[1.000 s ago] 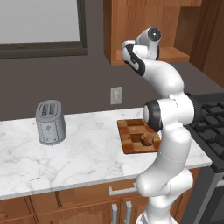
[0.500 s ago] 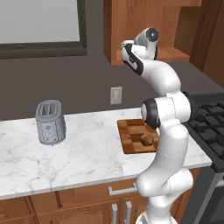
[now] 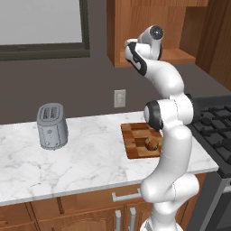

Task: Pick the bread, place it on the cutting board, pick the jam, place it on the counter, and close the cabinet.

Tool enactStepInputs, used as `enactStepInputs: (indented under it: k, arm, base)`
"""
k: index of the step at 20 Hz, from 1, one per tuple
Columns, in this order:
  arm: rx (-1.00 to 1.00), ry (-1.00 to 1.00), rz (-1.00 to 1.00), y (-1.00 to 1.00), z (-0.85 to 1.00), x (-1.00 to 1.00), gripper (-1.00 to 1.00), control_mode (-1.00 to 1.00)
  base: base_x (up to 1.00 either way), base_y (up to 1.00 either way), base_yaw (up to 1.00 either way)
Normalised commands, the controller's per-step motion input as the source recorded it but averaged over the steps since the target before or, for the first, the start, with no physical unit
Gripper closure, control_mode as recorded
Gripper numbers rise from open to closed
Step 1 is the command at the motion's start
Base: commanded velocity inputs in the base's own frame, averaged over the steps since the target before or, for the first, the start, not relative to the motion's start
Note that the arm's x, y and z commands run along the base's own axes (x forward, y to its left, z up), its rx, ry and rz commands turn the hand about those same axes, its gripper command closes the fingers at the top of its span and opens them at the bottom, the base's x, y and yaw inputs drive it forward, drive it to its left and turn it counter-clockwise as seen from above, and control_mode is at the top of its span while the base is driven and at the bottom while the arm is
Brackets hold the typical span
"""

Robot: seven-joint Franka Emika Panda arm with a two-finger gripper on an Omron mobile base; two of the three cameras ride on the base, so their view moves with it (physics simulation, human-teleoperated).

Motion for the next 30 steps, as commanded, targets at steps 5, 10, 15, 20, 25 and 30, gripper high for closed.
enactStepInputs:
  k: [5,10,15,20,25,30]
  arm:
    - [0.00,0.00,0.00,0.00,0.00,0.00,1.00,-1.00]
    - [0.00,0.00,0.00,-0.02,0.00,-0.13,1.00,-1.00]
    - [0.00,-0.02,0.00,-0.04,0.00,-0.29,1.00,-1.00]
    - [0.00,-0.05,0.00,-0.04,0.00,-0.38,1.00,-1.00]
    - [0.00,-0.05,0.00,-0.02,0.00,-0.48,1.00,-1.00]
    - [0.00,-0.04,0.00,-0.01,0.00,-0.47,1.00,-1.00]
  base:
    - [0.00,0.00,0.00]
    - [0.00,0.00,0.00]
    - [0.00,0.00,0.00]
    - [0.00,0.00,0.00]
    - [0.00,0.00,0.00]
    - [0.00,0.00,0.00]
